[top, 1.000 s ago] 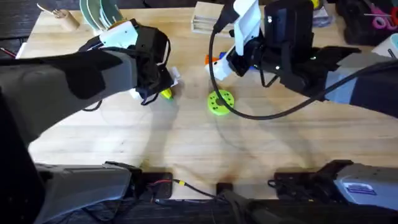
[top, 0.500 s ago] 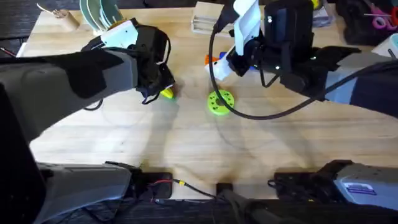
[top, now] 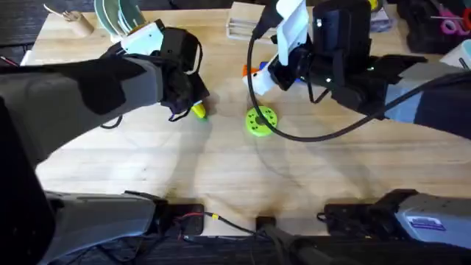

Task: Pick up the gripper from the table and insert it into the empty holder that is missing its gripper. Then pick up a screw, insert it into the mounting hole, and use the screwdriver to tighten it. Finally, clean up the table by picking up the vegetable and placing it into the bucket.

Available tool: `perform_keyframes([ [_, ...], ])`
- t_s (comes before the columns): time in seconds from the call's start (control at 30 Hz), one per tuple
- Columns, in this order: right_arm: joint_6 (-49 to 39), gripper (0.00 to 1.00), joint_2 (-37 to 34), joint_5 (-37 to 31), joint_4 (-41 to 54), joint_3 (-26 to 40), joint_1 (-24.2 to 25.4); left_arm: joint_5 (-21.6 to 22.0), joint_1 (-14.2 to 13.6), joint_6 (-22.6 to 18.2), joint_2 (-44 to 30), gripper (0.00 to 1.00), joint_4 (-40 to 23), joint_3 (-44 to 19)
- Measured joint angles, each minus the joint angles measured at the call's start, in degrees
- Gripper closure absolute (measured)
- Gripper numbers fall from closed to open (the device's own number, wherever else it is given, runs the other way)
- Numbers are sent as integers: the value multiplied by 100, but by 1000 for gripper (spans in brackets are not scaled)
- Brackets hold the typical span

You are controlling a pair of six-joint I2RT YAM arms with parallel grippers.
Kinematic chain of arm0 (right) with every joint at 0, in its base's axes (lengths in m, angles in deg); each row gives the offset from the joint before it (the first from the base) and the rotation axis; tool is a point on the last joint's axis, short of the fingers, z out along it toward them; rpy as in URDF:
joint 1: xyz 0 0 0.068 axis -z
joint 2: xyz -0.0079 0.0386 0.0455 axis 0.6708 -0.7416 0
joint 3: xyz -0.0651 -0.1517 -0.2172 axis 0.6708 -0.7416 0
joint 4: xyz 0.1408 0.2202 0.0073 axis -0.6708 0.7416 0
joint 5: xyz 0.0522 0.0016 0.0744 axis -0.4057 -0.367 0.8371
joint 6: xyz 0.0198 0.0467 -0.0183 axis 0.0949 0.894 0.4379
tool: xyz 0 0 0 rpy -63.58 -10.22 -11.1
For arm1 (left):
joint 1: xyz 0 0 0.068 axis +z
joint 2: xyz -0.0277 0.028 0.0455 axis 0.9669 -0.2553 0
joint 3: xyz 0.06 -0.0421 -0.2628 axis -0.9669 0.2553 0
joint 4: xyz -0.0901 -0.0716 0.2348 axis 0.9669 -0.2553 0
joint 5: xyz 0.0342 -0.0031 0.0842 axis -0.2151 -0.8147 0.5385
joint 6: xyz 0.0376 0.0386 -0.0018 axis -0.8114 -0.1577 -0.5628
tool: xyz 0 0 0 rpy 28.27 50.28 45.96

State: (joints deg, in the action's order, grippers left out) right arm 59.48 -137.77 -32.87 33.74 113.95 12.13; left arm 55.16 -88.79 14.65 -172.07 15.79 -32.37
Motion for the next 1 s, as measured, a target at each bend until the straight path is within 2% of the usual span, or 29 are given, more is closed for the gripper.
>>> perform_keyframes([
  [0.27, -2, 8, 0, 0, -2, 0, 0, -226, 3, -140, -85, 982, -415, -483],
  [0.43, 1, 9, -1, 0, -2, 0, 0, -296, 185, -271, -44, 982, -646, -1057],
  [0.7, -1, 10, 0, 0, 1, 0, 0, -297, 866, -364, 204, 982, -669, -1782],
  [1.0, 1, 9, 0, 0, -2, 0, 0, -234, 1706, -481, 217, 982, -166, -1844],
])
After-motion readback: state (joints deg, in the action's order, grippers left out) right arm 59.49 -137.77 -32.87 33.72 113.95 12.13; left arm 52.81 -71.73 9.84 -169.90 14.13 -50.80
